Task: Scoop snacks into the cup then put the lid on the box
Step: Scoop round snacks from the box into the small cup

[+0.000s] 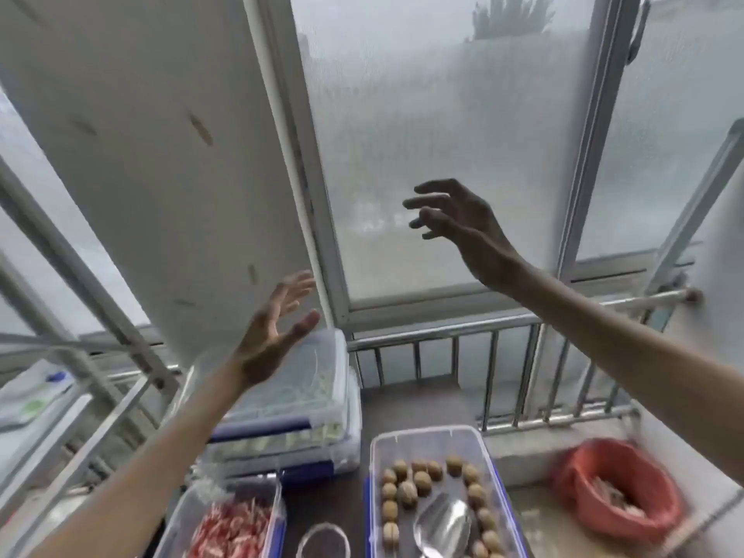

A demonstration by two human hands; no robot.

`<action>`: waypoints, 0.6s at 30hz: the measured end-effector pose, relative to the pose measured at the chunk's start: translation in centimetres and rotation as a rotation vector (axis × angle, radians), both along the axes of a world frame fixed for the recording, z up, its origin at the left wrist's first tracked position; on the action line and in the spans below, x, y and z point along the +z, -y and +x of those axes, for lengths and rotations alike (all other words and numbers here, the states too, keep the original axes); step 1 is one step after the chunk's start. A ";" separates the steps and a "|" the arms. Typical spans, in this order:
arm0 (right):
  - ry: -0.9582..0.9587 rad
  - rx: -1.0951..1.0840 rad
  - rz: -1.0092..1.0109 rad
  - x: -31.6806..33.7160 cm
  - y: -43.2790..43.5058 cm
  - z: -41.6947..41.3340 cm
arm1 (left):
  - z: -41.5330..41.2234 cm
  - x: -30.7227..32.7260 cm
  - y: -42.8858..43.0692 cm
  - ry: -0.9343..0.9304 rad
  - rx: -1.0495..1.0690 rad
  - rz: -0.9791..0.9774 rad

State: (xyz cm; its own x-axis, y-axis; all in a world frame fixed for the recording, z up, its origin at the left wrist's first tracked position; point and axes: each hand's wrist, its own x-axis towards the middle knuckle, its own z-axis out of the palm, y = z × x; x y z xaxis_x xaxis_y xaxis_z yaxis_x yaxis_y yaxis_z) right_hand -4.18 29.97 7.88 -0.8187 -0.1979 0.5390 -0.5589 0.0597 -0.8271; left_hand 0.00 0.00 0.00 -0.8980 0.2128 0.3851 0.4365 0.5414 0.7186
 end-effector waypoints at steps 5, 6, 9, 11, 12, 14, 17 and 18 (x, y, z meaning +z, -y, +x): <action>0.291 -0.078 0.262 -14.1 0.2 1.1 | 4.5 -13.8 1.0 0.474 0.103 -0.238; 0.351 -0.101 0.324 -17.4 0.4 2.0 | 5.9 -15.9 1.1 0.554 0.108 -0.306; 0.553 -0.171 0.469 -26.6 1.3 4.8 | 8.6 -21.2 1.5 0.733 0.103 -0.400; 0.760 -0.249 0.511 -31.9 2.1 7.4 | 10.2 -24.0 1.7 0.811 0.084 -0.409; 0.899 -0.284 0.492 -33.8 2.5 8.7 | 10.9 -25.0 1.8 0.836 0.076 -0.408; 1.178 -0.326 0.454 -37.5 3.3 10.7 | 11.7 -26.6 1.9 0.855 0.074 -0.389; 1.493 -0.303 0.408 -41.0 4.9 12.8 | 12.2 -28.2 1.7 0.805 0.097 -0.282; 1.588 -0.278 0.350 -41.2 5.7 13.1 | 12.3 -28.5 1.5 0.779 0.119 -0.256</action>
